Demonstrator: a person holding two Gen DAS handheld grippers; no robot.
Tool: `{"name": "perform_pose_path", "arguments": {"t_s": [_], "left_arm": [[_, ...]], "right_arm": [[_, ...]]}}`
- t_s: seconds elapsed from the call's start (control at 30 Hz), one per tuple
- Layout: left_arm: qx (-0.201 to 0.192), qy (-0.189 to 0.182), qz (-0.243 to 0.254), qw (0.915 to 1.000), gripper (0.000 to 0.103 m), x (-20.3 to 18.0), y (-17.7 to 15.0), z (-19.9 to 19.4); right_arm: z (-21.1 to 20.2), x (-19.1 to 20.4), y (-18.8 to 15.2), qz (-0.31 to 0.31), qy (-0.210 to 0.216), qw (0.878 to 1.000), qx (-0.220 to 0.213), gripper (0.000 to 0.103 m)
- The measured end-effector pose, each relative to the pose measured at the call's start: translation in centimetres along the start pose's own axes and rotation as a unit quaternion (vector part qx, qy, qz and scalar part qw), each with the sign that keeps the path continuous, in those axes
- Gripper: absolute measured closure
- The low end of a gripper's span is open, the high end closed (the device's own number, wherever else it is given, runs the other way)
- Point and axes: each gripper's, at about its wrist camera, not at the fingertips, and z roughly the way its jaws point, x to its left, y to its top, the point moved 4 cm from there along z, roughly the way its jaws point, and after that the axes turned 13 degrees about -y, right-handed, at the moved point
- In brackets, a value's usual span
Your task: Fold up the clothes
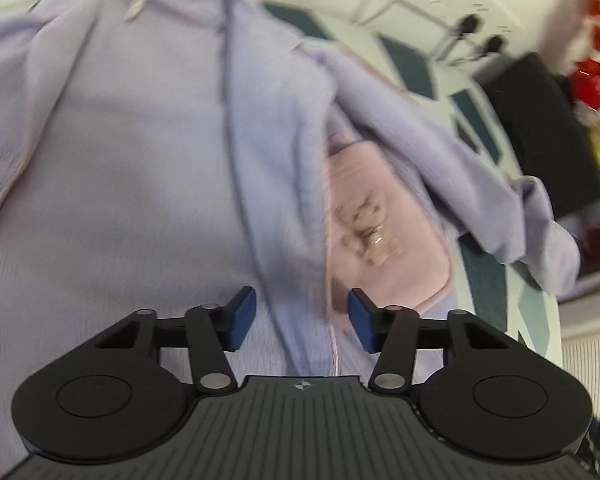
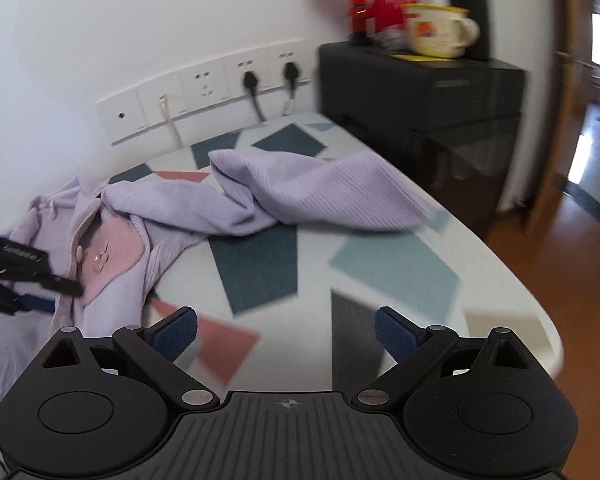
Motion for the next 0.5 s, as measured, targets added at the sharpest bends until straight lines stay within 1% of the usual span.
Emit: {"name": "perform_pose_path", "arguments": {"t_s": [0.03,0.07,0.1,0.17,0.27,0.3,0.4,0.5], "left_arm": [[0.001,-0.006,0.023,0.9997,0.084,0.0,0.2,0.0],[0.003,-0.010,0.045,0.9989,0.089,0.1,0.4,0.0],[0.004,-0.019,0.060,0.9980,0.089,0.3,0.4,-0.1],[0.009,-0.034,0.070,0.9969,0.091,0.7,0.4,-0.9],[0.014,-0.053,0.079,0.9953,0.091,1.3,0.3,-2.4],[0.010,-0.060,0.084,0.9946,0.091,1.2,0.3,-2.9],[-0.023,-0.080,0.108,0.9907,0.091,0.2,0.3,-4.7],[-0.045,-0.087,0.141,0.9852,0.091,-1.5,0.3,-5.9]], "right_arm": [[-1.0,0.1,-1.1,0.011,-0.010,1.000,0.000,0.008],[-2.0,0.5,-2.3,0.022,-0.019,1.000,0.000,0.008],[-2.9,1.0,-3.6,0.031,-0.032,0.999,0.002,0.008],[-4.5,1.9,-6.1,0.049,-0.066,0.997,0.009,0.009],[-7.0,2.7,-8.8,0.080,-0.092,0.992,0.018,0.009],[-7.9,2.7,-9.5,0.090,-0.101,0.991,0.018,0.009],[-11.0,1.5,-10.8,0.119,-0.141,0.983,0.004,0.010],[-14.4,-1.0,-11.4,0.160,-0.184,0.970,-0.011,0.010]]}}
